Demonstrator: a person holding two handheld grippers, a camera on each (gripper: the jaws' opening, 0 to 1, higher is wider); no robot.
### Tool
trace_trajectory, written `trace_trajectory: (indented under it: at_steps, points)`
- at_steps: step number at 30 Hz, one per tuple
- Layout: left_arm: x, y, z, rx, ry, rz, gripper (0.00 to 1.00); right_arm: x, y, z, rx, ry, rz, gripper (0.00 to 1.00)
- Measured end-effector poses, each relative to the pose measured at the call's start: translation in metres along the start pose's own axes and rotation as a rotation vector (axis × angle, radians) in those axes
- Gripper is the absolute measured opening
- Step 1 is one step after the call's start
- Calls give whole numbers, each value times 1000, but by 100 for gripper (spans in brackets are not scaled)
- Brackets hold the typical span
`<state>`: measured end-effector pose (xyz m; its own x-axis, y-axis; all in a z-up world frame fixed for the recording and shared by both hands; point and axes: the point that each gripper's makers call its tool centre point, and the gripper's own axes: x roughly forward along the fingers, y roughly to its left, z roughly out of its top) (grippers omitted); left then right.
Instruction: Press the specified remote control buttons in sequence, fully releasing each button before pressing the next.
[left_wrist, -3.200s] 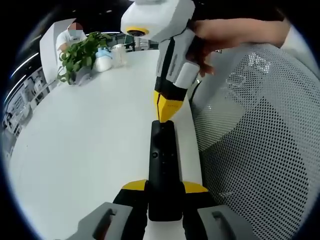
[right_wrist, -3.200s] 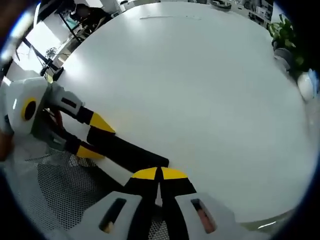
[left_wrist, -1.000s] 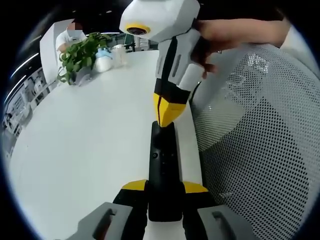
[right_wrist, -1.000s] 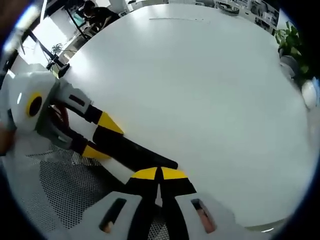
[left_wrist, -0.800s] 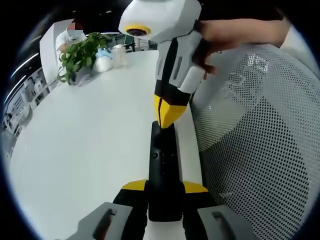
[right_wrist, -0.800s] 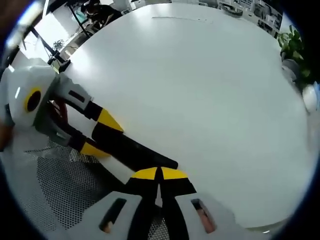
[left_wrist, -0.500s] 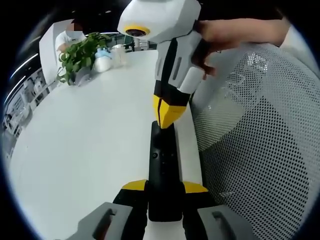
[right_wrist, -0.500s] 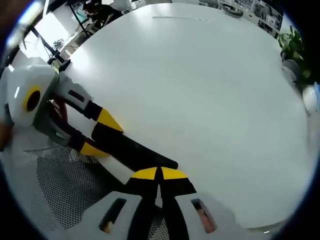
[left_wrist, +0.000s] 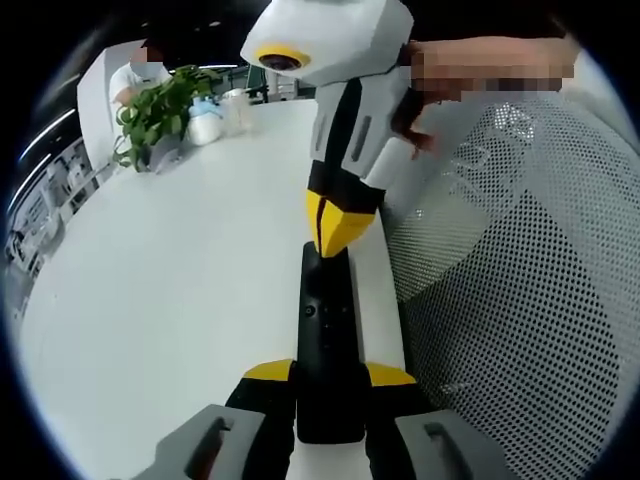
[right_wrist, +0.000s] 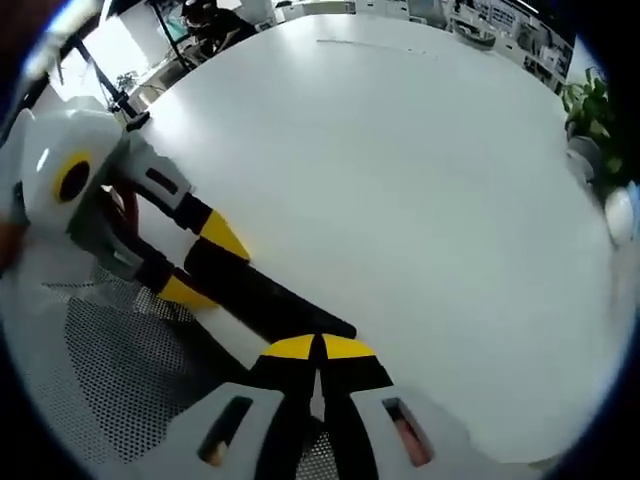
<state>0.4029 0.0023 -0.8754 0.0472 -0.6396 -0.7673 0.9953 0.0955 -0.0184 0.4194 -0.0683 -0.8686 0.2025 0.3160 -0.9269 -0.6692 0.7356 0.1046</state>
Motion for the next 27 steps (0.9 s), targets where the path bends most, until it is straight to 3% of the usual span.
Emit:
trace_trajectory:
  at_steps: [4,27]
  points:
    - [0,0,0,-1,-1,1,25,1,1,0,-138,12,-49,0]
    - [0,0,1,-9,-10,7,25,1,0,0,-24,12,-41,0]
